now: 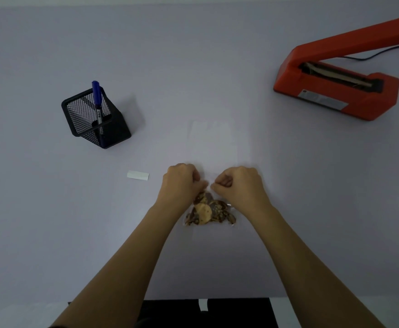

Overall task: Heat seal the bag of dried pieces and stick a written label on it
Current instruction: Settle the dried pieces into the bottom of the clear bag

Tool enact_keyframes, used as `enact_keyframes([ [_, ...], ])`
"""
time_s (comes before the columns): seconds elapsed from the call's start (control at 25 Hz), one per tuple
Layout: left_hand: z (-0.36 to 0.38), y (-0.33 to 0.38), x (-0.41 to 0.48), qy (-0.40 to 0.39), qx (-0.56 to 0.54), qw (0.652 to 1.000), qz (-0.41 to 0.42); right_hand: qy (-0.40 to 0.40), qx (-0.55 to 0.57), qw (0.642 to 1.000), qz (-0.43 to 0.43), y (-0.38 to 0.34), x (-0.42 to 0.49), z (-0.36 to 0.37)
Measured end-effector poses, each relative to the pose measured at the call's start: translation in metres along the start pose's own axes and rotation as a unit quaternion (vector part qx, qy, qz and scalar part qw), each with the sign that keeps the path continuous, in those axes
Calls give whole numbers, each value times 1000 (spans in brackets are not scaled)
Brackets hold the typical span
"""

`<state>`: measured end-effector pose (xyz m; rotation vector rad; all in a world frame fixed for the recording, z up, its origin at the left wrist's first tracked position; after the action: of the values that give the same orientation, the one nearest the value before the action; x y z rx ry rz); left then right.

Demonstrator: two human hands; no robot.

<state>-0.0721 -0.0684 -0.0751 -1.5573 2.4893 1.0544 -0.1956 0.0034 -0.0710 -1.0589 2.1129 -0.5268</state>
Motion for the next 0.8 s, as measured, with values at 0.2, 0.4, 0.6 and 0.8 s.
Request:
enact_keyframes([
  [0.2,11,19,0,-15,30,997,64,-3,-49,998,-28,-9,-1,9],
  [0.4,4,21,-7,23,-33,994,105,4,-29,999,-26,-7,-4,10],
  [0.6,1,24,-10,26,-28,985,170,-9,-13,999,-49,-9,-3,12],
  [0.8,1,18,-6,10,6,981,195,-4,-28,998,-65,-6,-3,12],
])
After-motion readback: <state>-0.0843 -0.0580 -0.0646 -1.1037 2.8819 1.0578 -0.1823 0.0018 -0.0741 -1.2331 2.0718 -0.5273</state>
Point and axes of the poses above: each hand's wrist, its own x-axis towards the middle knuckle, its own z-axis out of the palm, y = z × x, the point moved 9 cm from there along x, towards the middle knuckle, and after that the axes turned 5 degrees about z, right-handed, at the moved point
